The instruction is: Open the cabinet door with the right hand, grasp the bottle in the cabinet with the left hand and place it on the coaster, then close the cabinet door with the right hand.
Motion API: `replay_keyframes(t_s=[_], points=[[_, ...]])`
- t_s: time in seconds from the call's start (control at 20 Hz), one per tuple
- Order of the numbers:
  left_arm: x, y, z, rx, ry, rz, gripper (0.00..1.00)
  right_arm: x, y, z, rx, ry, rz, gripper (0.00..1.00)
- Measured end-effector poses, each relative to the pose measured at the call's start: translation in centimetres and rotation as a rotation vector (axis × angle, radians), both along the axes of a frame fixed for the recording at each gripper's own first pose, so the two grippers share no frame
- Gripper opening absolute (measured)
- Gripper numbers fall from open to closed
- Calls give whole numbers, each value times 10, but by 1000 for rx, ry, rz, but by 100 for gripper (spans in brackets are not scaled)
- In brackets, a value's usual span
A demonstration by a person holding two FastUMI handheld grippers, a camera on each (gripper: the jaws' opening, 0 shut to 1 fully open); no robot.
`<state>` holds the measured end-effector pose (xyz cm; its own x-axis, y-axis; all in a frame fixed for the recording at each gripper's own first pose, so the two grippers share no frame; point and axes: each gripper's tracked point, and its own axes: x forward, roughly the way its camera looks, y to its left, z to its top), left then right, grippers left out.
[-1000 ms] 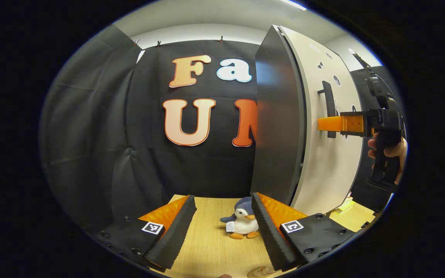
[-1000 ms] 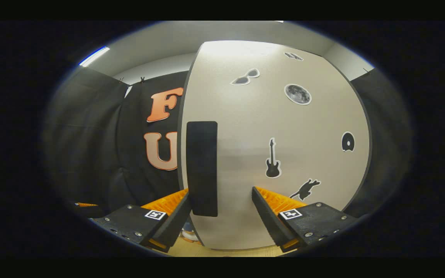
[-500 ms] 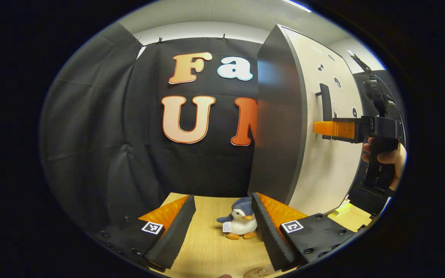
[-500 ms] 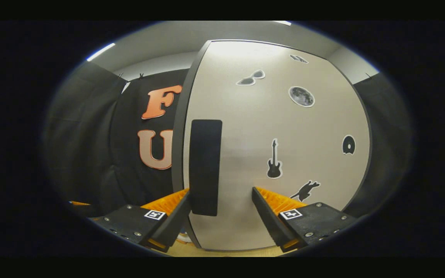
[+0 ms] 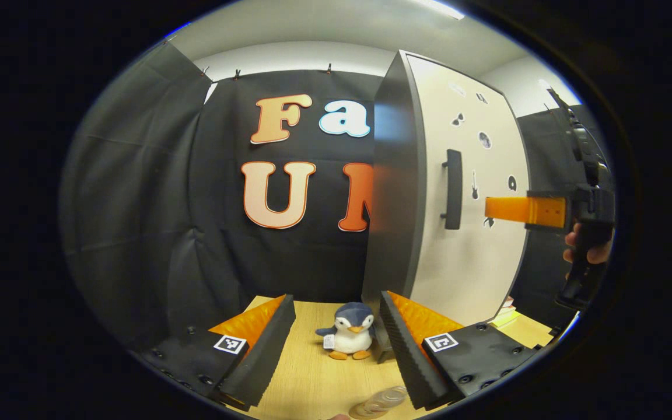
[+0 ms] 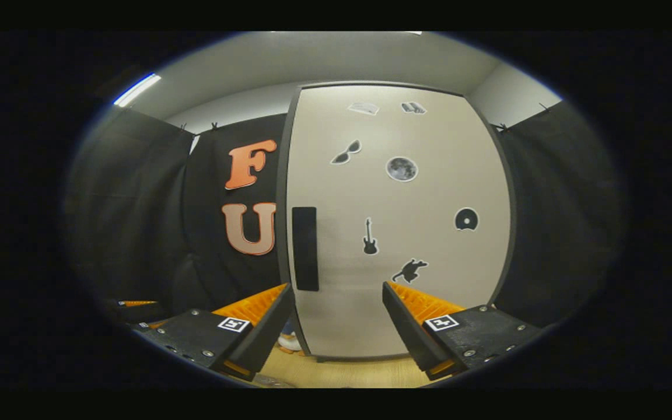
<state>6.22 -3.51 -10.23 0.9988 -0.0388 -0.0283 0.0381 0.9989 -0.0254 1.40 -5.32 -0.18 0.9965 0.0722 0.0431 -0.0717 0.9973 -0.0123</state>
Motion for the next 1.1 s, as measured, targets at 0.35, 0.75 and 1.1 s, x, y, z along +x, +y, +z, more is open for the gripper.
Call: replay_keyframes(t_s=[0.35,0.75,1.1], points=[[-66,-48,44,25,-52,22,95,-103,-47,-7,10,1,-38,92],[-113,-61,72,49,-93,61,95,-158,-69,-8,-7,4,-51,94],[-130,-65,74,46,-95,72,95,-178,-70,-10,9,4,-28,94]])
